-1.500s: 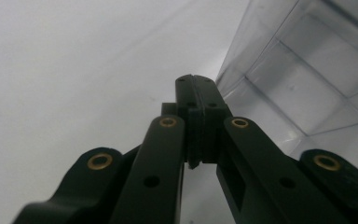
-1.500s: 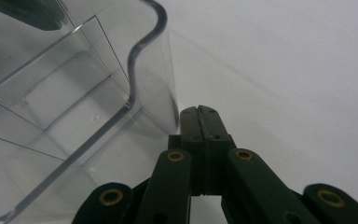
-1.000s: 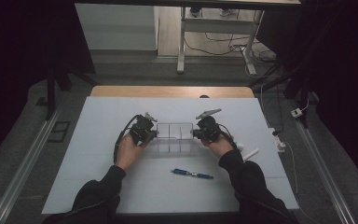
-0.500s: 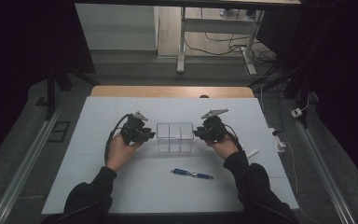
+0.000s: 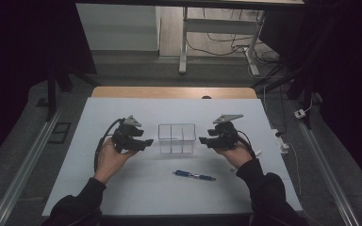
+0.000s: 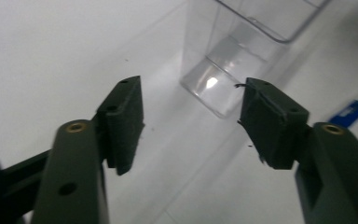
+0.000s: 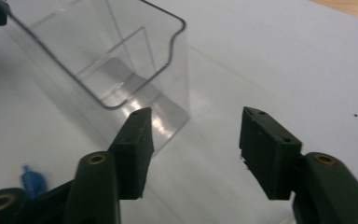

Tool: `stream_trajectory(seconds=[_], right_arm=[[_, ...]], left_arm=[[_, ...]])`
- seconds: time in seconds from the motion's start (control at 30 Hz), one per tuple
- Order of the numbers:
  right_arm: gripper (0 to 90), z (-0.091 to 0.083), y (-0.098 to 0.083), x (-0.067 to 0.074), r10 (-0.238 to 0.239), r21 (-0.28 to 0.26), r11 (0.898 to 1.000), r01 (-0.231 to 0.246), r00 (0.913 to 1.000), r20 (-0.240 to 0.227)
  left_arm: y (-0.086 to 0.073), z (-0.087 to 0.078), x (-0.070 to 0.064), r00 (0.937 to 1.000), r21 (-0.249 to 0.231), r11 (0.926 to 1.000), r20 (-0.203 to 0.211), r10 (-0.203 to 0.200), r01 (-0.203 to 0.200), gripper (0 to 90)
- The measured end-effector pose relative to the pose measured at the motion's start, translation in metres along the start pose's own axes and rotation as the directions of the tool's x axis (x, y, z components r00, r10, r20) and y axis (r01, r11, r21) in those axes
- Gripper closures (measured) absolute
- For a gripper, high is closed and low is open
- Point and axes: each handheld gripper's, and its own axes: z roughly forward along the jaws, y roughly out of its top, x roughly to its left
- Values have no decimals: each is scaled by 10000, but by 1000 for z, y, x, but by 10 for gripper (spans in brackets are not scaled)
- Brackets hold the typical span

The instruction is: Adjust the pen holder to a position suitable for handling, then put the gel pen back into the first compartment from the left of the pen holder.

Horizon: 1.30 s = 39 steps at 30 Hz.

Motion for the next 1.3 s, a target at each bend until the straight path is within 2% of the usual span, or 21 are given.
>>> stream_trajectory(seconds=[0.23,0.33,0.53,0.67,0.77,0.83,1.03,1.13,1.3], right_arm=[[301,-17,-7,11,-103,-150,9998,99,9996,-251],[262,-23,-11,14,-156,-138,9998,152,9994,-295],[204,-30,-18,19,-234,-125,9997,229,9989,-416],[147,-32,-20,24,-277,-7,9996,277,9983,-506],[120,-32,-22,26,-170,109,9998,179,9968,-776],[105,-32,-24,28,-261,162,9995,276,9963,-821],[63,-33,-27,34,-449,116,9989,462,9941,-986],[27,-33,-30,36,-658,281,9972,689,9929,-991],[0,-30,-36,38,-798,606,9942,886,9876,-1349]], left_arm=[[-16,-25,-10,9978,-482,9983,592,-295,324,219],[-27,-37,-15,9964,-452,9983,778,-343,379,184],[-53,-64,-22,9945,-646,9958,864,-593,650,113],[-71,-81,-26,9943,-935,9921,729,-775,842,70],[-85,-92,-29,9958,-975,9918,462,-786,828,35],[-94,-97,-29,9952,-909,9916,428,-882,918,35],[-117,-110,-32,9918,-889,9882,402,-1213,1245,8],[-126,-115,-34,9914,-857,9880,374,-1257,1285,0],[-140,-122,-37,9903,-817,9872,365,-1341,1367,0]])
